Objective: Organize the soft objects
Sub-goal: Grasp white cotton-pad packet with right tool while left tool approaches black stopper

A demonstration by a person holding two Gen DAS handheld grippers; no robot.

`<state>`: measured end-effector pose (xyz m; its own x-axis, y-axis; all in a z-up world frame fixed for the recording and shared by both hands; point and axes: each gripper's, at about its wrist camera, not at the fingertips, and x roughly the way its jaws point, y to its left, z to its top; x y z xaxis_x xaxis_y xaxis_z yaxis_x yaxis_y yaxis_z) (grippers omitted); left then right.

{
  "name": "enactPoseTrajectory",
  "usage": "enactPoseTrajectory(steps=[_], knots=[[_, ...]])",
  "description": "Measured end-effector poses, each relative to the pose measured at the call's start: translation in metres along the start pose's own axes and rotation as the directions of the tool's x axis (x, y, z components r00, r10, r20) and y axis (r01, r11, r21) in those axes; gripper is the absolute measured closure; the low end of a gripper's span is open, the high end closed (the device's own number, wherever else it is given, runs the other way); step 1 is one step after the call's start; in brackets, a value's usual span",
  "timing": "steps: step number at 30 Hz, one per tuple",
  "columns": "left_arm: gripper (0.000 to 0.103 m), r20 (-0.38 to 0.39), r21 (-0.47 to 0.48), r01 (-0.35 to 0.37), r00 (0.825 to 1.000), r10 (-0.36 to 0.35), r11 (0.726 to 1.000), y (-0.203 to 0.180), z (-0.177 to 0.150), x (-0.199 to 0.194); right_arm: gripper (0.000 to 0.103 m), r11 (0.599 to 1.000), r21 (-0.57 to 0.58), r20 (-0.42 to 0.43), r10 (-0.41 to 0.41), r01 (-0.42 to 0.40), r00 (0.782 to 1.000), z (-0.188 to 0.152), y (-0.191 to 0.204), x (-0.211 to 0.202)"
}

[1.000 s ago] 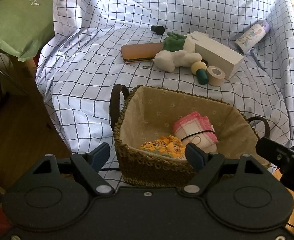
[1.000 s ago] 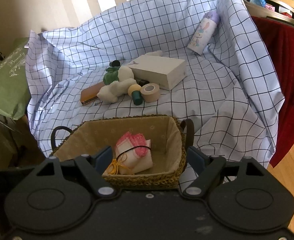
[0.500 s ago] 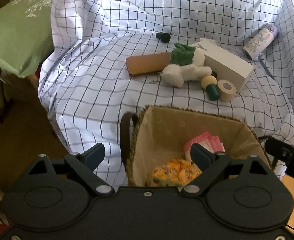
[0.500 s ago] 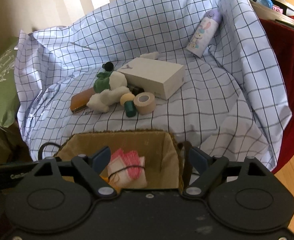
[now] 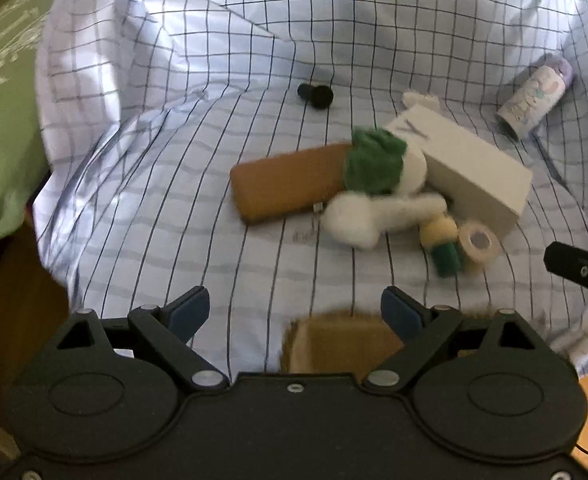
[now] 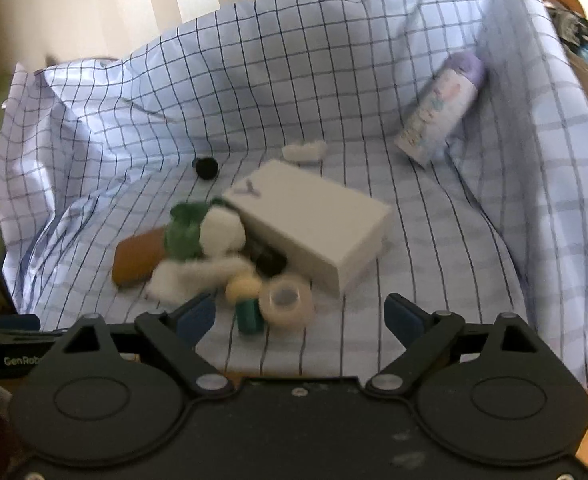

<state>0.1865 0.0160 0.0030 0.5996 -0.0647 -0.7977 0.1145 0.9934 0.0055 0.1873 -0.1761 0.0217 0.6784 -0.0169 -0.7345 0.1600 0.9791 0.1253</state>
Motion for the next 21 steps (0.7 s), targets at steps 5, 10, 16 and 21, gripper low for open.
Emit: enactPoseTrajectory(steps=[5, 10, 16, 21], knots=[[0.012, 0.018, 0.035, -0.031, 0.999, 0.03, 0.999, 0.005, 0.04, 0.031, 0.001, 1.0, 0.008, -0.016, 0.009, -0.009, 1.0, 0.048, 0.003, 0.043], [0.012, 0.018, 0.065, -0.039, 0.999, 0.038, 0.997, 0.012, 0.078, 0.067, 0.0, 1.0, 0.024, -0.06, 0.012, -0.01, 0.998, 0.094, 0.003, 0.101], [0.012, -0.006, 0.055, 0.014, 1.0, -0.013, 0.998, 0.022, 0.119, 0.111, 0.0, 0.992, 0.124, -0.109, -0.018, 0.031, 0.994, 0.133, -0.005, 0.168], [0.012, 0.004, 0.085, 0.034, 0.999, -0.034, 0.996, 0.021, 0.142, 0.137, 0.0, 0.98, 0.187, -0.136, -0.037, 0.062, 0.99, 0.164, -0.01, 0.22]])
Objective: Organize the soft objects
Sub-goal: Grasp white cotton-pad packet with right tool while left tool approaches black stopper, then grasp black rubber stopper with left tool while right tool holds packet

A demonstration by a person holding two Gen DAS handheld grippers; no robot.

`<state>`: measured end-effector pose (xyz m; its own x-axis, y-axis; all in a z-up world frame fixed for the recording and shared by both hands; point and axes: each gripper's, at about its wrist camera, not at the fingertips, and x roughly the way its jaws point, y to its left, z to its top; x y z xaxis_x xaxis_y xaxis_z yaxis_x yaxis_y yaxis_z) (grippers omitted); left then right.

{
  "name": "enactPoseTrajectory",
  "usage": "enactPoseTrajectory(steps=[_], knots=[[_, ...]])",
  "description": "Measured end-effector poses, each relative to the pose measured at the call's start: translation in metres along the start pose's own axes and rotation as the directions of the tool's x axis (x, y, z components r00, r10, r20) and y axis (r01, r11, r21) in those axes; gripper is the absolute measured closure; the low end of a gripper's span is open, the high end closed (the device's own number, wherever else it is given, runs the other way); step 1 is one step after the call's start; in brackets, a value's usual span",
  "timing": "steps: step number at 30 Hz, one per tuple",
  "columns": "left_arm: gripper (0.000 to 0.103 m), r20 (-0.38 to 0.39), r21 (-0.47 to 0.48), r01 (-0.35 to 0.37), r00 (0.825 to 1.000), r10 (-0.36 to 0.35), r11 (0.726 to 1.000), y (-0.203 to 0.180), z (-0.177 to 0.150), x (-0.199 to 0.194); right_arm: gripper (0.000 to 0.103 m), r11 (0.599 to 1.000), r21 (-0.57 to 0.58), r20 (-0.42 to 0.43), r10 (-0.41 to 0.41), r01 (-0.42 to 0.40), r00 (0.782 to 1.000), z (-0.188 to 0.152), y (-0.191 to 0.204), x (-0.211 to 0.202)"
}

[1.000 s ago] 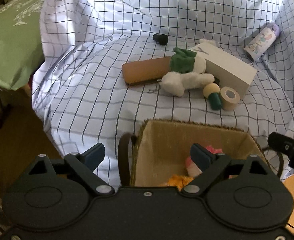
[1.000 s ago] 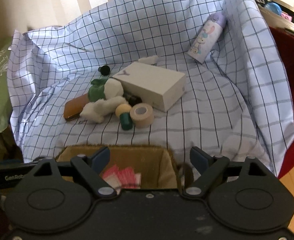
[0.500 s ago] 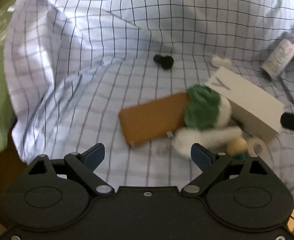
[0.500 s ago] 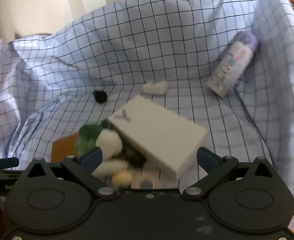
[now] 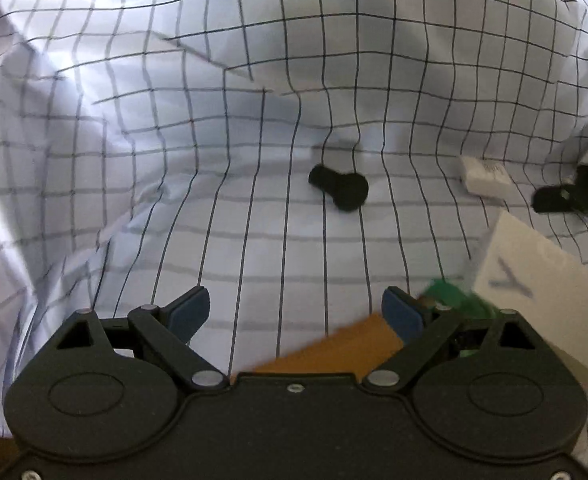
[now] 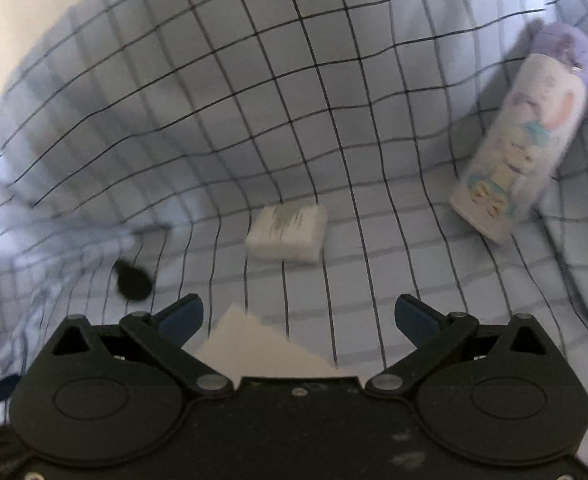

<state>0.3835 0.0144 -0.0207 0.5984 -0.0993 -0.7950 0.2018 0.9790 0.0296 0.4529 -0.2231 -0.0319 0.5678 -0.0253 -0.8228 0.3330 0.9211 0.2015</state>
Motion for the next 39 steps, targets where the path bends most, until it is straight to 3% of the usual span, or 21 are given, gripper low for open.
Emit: enactPoseTrajectory(steps=[7, 17, 22, 23, 24, 31, 36, 39], knots=[[0.012, 0.006, 0.009, 0.013, 1.0, -0.013, 1.0, 0.006, 0.019, 0.033, 0.005, 0.999, -0.007, -0.009, -0.043, 0.043, 0.999, 0.035, 0.021, 0.056], [0.012, 0.035, 0.061, 0.01, 0.999, -0.012, 0.998, 0.001, 0.023, 0.058, 0.009, 0.988, -0.052, 0.027, -0.146, 0.148, 0.989, 0.038, 0.037, 0.094], [0.012, 0.048, 0.071, 0.021, 0.999, -0.025, 0.997, -0.004, 0.029, 0.065, 0.022, 0.99, -0.01, -0.002, -0.141, 0.141, 0.99, 0.038, 0.029, 0.104], [0.012, 0.05, 0.068, 0.025, 0.998, -0.029, 0.997, -0.004, 0.031, 0.067, 0.032, 0.989, -0.001, -0.005, -0.149, 0.149, 0.989, 0.038, 0.027, 0.106], [0.012, 0.051, 0.063, 0.031, 0.998, -0.034, 0.998, -0.005, 0.033, 0.07, 0.035, 0.989, 0.003, -0.01, -0.15, 0.15, 0.989, 0.037, 0.025, 0.108], [0.012, 0.078, 0.052, 0.045, 0.996, -0.049, 0.998, -0.008, 0.047, 0.088, 0.043, 0.989, -0.001, 0.059, -0.148, 0.148, 0.987, 0.026, 0.025, 0.108], [0.012, 0.131, 0.143, 0.048, 0.989, -0.067, 0.989, -0.015, 0.053, 0.095, 0.043, 0.987, -0.012, 0.171, -0.154, 0.158, 0.973, 0.011, 0.032, 0.093], [0.012, 0.14, 0.202, 0.058, 0.986, -0.088, 0.978, -0.02, 0.055, 0.096, 0.043, 0.99, 0.0, 0.178, -0.138, 0.14, 0.974, 0.008, 0.03, 0.091]])
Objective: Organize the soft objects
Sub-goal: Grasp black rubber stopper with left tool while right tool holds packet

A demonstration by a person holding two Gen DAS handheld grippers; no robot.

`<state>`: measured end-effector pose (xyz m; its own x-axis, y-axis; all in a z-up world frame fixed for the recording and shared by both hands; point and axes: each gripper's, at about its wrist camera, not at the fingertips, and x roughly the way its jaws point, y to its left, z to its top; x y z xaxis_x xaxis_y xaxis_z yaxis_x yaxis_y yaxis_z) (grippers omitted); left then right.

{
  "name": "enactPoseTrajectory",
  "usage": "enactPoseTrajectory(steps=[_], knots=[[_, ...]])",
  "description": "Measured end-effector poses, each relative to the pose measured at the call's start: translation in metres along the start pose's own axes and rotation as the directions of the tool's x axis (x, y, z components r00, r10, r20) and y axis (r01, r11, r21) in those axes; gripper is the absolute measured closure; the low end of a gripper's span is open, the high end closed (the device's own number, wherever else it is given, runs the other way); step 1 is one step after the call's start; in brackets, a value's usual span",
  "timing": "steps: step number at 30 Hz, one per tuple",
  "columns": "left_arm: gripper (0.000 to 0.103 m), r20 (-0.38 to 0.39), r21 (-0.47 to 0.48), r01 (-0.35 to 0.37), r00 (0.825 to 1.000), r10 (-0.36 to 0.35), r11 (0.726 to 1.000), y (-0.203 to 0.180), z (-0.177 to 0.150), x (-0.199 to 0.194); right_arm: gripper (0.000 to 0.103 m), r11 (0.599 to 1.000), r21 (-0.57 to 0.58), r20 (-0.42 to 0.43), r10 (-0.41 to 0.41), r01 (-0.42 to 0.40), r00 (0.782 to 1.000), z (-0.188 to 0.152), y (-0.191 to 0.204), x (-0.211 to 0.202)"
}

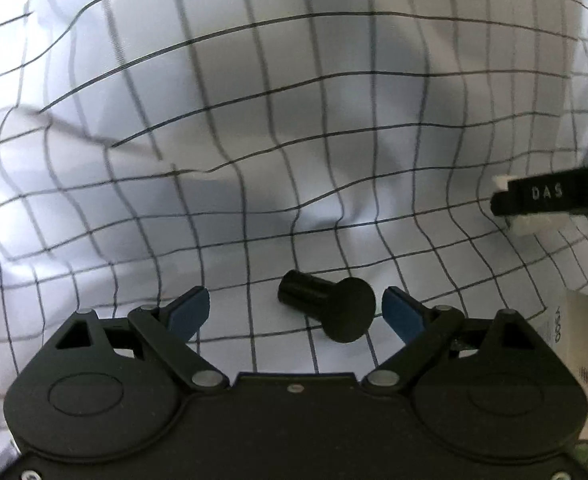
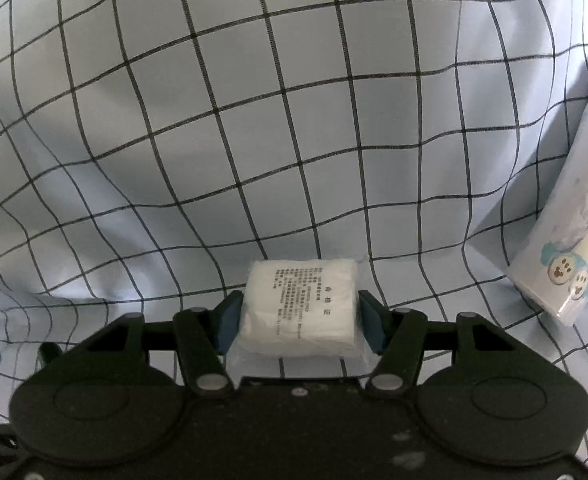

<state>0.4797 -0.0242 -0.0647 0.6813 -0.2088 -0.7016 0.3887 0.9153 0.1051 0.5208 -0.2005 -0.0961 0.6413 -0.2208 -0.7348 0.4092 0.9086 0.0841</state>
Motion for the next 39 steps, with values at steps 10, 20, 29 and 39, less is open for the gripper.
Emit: enactPoseTrajectory(steps=[10, 20, 29, 39], knots=[[0.013, -0.007, 0.074, 0.048, 0.999, -0.048, 0.996, -0.011, 0.001, 0.019, 0.043, 1.0, 0.014, 0.03, 0.017, -0.017, 0.999, -0.003, -0.018, -0.02], [0.041, -0.042, 0.056, 0.111, 0.993, -0.108, 0.992, -0.004, -0.002, 0.031, 0.043, 1.0, 0.006, 0.03, 0.019, -0.019, 0.999, 0.001, -0.013, -0.027], [0.046, -0.033, 0.019, 0.124, 0.992, -0.124, 0.992, -0.002, -0.001, 0.026, 0.043, 1.0, -0.003, 0.028, 0.019, -0.019, 0.999, 0.002, -0.011, -0.025], [0.022, -0.004, 0.078, 0.091, 0.996, -0.091, 0.993, -0.013, 0.001, 0.026, 0.043, 1.0, -0.011, 0.026, 0.022, -0.022, 0.999, 0.002, -0.01, -0.023]])
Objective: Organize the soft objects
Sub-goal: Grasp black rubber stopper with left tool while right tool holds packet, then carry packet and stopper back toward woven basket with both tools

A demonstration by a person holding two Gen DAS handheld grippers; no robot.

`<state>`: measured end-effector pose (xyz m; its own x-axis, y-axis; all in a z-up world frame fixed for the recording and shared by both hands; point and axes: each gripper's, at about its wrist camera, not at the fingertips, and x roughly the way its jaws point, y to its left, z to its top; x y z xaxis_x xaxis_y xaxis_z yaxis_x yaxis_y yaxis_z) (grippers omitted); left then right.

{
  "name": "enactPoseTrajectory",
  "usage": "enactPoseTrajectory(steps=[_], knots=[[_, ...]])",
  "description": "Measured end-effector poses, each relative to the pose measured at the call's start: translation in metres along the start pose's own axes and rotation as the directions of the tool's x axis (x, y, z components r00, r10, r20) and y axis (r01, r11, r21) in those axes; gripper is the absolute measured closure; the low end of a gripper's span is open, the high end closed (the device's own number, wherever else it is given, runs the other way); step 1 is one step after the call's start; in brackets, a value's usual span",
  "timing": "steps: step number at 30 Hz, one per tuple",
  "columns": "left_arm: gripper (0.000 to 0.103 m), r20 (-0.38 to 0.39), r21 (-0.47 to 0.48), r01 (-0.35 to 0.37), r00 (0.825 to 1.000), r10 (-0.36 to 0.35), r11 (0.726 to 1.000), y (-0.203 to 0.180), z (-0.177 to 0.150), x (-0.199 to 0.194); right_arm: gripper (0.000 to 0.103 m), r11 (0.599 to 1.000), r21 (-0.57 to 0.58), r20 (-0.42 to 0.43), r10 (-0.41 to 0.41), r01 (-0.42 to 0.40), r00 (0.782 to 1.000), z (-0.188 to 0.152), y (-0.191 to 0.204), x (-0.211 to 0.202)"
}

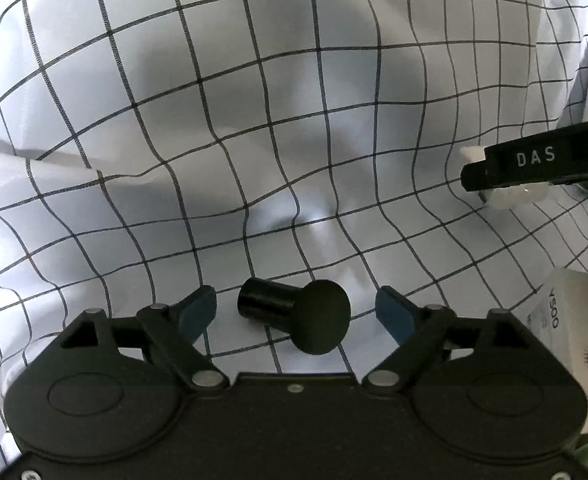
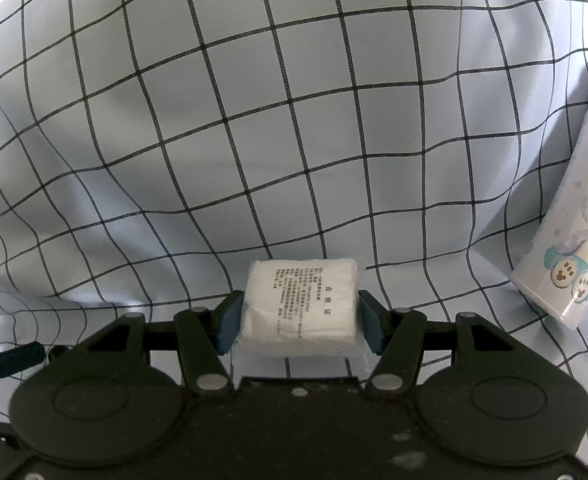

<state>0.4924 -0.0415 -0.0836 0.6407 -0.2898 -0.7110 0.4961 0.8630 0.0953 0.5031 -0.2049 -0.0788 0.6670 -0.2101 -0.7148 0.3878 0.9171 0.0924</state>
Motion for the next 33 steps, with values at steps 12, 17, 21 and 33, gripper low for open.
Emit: enactPoseTrajectory(steps=[12, 17, 21, 33], knots=[[0.048, -0.064, -0.071, -0.14, 0.989, 0.135, 0.988, -0.002, -0.002, -0.013, 0.043, 0.999, 0.003, 0.002, 0.047, -0.047, 0.999, 0.001, -0.006, -0.002], [0.048, -0.125, -0.139, -0.292, 0.953, 0.276, 0.946, 0.008, -0.018, -0.045, 0.043, 0.995, 0.027, -0.008, 0.1, -0.1, 0.995, 0.003, -0.013, -0.003], [0.048, -0.147, -0.212, -0.321, 0.944, 0.295, 0.923, 0.021, -0.037, -0.081, 0.043, 0.993, 0.018, -0.023, 0.117, -0.117, 0.993, 0.006, -0.015, -0.002], [0.048, -0.207, -0.332, -0.406, 0.912, 0.354, 0.852, 0.036, -0.09, -0.148, 0.043, 0.98, -0.13, -0.094, 0.142, -0.153, 0.985, 0.013, 0.01, -0.006]])
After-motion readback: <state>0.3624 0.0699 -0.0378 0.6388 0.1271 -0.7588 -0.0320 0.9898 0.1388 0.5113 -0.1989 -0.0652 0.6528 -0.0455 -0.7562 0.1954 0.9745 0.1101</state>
